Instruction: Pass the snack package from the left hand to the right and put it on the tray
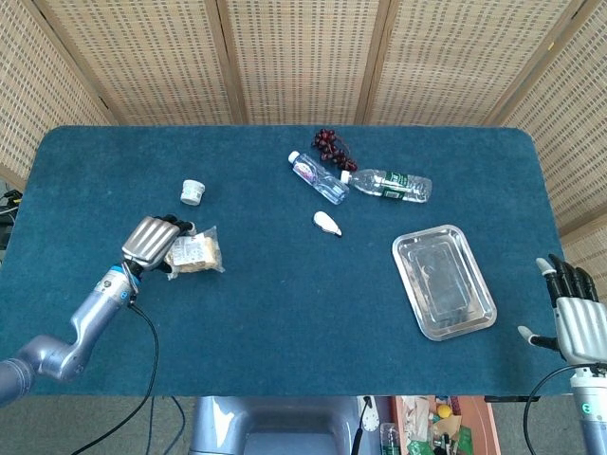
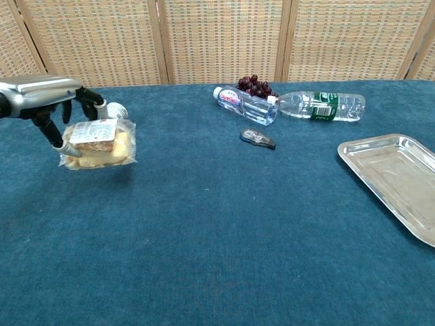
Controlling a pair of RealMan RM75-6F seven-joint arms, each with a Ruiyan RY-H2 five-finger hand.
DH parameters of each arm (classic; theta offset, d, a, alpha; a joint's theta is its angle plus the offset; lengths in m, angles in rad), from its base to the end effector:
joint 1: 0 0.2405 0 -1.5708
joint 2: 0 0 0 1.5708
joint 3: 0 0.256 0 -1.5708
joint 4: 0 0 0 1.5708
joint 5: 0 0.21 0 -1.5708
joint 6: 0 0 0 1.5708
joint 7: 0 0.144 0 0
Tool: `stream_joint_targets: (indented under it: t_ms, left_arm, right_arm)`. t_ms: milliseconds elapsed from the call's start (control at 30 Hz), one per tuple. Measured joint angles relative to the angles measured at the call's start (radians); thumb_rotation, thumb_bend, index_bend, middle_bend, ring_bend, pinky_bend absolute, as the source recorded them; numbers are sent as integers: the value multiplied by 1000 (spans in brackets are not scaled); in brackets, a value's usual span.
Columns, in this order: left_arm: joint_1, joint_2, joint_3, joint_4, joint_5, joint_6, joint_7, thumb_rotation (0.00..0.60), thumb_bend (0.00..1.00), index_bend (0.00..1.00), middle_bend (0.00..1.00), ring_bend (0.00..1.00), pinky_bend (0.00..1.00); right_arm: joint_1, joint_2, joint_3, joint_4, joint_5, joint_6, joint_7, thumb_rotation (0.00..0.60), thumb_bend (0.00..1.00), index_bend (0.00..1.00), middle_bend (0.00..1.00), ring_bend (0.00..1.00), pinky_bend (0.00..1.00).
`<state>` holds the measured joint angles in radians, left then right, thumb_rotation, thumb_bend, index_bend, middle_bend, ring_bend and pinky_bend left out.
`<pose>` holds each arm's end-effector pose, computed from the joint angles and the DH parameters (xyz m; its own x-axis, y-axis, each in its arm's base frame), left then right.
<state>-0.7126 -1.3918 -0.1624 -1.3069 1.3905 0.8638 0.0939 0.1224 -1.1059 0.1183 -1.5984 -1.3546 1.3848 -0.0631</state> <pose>-0.1997 0.3745 0.0411 0.5856 0.1882 0.7885 0.7682 -0.4392 -0.4657 -0.3257 -0.2066 0.1698 0.4485 -0.0220 0.8935 -0.8885 0.0977 0.4484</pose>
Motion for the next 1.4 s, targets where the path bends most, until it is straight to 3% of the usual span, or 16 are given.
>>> stream_joint_targets:
  t_ms: [233, 467, 533, 600, 667, 733, 967, 1233, 1400]
  left_arm:
    - [-94, -10, -23, -143, 62, 2, 84, 600, 167, 377, 455, 308, 453]
    - [-239, -189, -81, -89, -75, -119, 225, 600, 162, 375, 450, 308, 446]
    - [-274, -241, -95, -60, -126, -149, 250, 600, 128, 314, 378, 295, 403]
    - [-301, -285, -106, -34, -178, -174, 260, 600, 33, 100, 133, 138, 228]
    - [-316, -305, -111, -22, -224, -192, 267, 600, 0, 0, 5, 12, 63]
    - [-325, -304, -114, -29, -270, -203, 274, 600, 0, 0, 0, 0, 0]
    - [-261, -159, -111, -164, -296, -109, 271, 600, 0, 0, 0, 0, 0]
    - [6, 149, -60, -372, -287, 218, 253, 600, 0, 0, 0, 0, 0]
    - [179, 213, -3, -387, -216, 419, 173, 600, 0, 0, 0, 0, 0]
  right_arm:
    - [3, -9, 4, 5, 18, -2, -27, 600, 0, 0, 0, 0, 0]
    - [6, -13, 12, 10, 48, -15, -41, 600, 0, 0, 0, 0, 0]
    - [6, -13, 13, 11, 53, -16, -42, 600, 0, 0, 0, 0, 0]
    - [6, -14, 15, 15, 62, -19, -43, 600, 0, 0, 0, 0, 0]
    - [6, -14, 15, 20, 64, -22, -39, 600, 0, 0, 0, 0, 0]
    - [7, -15, 13, 22, 62, -26, -36, 600, 0, 0, 0, 0, 0]
    - [25, -21, -2, 31, 7, -43, -22, 600, 0, 0, 0, 0, 0]
    - [139, -22, -9, 57, -211, -69, -38, 600, 0, 0, 0, 0, 0]
    - [302, -21, -4, 83, -404, -128, -35, 600, 0, 0, 0, 0, 0]
